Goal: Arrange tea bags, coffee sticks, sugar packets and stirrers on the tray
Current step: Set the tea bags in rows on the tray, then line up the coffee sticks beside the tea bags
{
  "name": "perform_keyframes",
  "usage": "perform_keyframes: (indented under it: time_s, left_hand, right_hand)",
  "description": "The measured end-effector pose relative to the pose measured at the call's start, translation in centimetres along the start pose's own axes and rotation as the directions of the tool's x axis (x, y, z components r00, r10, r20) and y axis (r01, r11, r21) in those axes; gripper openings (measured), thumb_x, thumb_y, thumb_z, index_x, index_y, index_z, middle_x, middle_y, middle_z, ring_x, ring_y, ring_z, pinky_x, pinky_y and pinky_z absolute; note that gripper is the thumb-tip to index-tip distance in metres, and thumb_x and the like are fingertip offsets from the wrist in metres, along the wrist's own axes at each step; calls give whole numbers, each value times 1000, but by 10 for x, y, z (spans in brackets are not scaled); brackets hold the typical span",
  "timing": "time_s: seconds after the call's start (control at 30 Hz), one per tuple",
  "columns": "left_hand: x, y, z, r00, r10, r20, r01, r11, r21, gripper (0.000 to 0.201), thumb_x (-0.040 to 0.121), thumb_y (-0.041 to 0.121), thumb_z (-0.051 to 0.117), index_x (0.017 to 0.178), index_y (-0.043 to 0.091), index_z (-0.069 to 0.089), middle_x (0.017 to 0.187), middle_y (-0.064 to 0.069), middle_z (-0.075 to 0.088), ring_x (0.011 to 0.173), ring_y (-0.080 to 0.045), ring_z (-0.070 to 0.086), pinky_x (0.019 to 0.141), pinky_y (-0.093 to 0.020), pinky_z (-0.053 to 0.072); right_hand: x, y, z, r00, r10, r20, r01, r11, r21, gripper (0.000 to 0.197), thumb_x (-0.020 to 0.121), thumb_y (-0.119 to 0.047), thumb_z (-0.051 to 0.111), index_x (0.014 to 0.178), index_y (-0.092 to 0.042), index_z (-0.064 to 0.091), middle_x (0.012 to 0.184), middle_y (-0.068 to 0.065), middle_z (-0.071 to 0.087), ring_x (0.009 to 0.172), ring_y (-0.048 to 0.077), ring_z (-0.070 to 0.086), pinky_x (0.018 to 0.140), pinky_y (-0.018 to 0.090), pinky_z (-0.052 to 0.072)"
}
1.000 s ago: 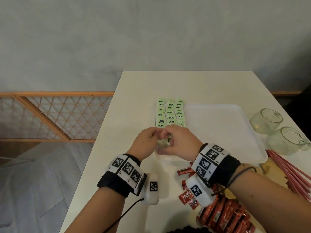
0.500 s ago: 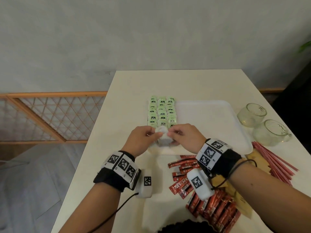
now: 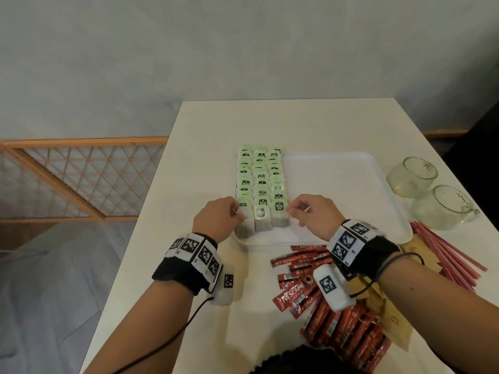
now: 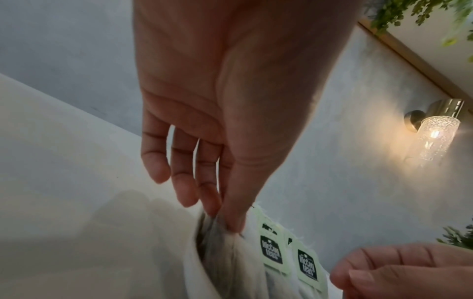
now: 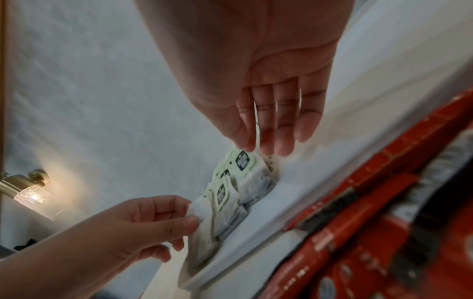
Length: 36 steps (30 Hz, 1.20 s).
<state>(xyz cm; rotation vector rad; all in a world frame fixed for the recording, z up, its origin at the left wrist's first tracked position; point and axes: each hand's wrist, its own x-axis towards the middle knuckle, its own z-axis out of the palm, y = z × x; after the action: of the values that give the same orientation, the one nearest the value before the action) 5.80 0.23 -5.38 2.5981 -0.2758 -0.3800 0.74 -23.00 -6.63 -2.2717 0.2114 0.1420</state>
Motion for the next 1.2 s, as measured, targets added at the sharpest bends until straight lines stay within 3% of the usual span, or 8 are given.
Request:
perform_keyframes:
  time_s: [0.2,0.37,0.53,0.67,0.77,0.9,1.03,1.2]
  left_hand:
    - [-6,-5,3,996,50,-77,-56,995,-87,25,80,32,74,88,33,50,83,10,57,75,-10,57,61,-27,40]
    - [-10,-7,4,994,76,74,-69,993,-92,28,68,27,84,79,29,58,86,11,60,74,-7,54,64,-26,41]
    - [-6,-8,2,997,51,61,-46,996,-82,23,70,24,81,84,26,63,87,10,63,71,-3,53,67,-27,44]
    - [-3,-9,3,995,82,52,-77,993,-85,25,70,25,82,85,29,63,90,12,59,74,0,49,66,-24,40]
    - [-2,-5,5,990,136,26,-133,986,-99,26,71,27,82,87,32,62,90,12,56,76,0,48,63,-22,35]
    - [-1,9,6,982,186,36,-184,981,-64,27,71,31,81,89,37,62,90,10,53,81,-5,51,67,-25,39]
    - [1,23,12,979,188,83,-198,972,126,23,75,32,75,95,36,64,89,12,51,88,-11,53,85,-33,38]
    - [-2,29,14,980,179,86,-191,967,168,19,79,33,70,96,36,63,88,12,52,89,-11,55,83,-31,29]
  right_hand:
    - [13,1,4,999,35,-38,-30,991,129,10,90,-22,63,99,-21,60,87,0,66,67,19,66,72,36,56]
    - [26,-5,4,1000,-9,-24,13,982,190,18,90,-16,64,107,-24,63,86,1,64,66,18,62,62,32,57]
    - [32,-7,9,999,-40,-2,40,992,116,11,91,-10,61,91,-19,67,81,-1,64,65,19,62,66,37,59]
    - [31,-4,10,999,-42,-32,46,990,136,10,91,-11,62,99,-14,66,88,5,65,67,20,61,67,42,59]
    - [28,-6,7,999,-16,-29,21,986,164,17,86,-17,69,103,-15,63,87,5,66,69,20,62,65,39,59]
    - [29,-7,8,999,12,34,-16,993,121,33,78,-20,79,105,-18,61,84,1,64,69,14,61,56,26,54]
    - [33,-5,15,999,32,-6,-31,995,99,27,83,-9,71,106,-14,58,75,-2,62,69,17,61,55,21,45]
    - [27,-9,9,996,69,-53,-59,985,161,25,85,-7,66,109,-12,57,73,3,66,49,8,60,52,18,51]
